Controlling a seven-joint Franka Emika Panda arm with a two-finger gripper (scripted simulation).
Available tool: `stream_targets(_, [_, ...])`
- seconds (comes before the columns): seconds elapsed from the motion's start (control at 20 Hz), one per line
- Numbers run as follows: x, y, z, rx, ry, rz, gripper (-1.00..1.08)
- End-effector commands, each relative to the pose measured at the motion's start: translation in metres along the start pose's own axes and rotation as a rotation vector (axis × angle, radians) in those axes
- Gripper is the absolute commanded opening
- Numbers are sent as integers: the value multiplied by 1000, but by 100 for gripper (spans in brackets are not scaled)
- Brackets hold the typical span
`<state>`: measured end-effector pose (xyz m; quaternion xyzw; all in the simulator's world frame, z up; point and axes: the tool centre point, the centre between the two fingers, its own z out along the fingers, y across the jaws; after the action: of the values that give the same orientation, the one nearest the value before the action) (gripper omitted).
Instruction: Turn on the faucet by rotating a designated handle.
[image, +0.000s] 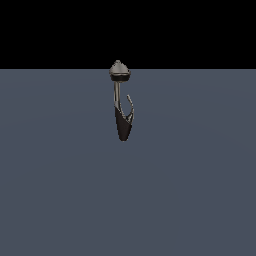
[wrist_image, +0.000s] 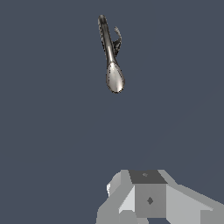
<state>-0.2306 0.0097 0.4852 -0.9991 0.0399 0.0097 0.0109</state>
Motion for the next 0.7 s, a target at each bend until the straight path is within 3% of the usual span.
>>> stream_targets(0.0, [9,-3,1,18,-11,26,-100])
stream_targets(0.65, [92,-22,23,159,-113,262,-100])
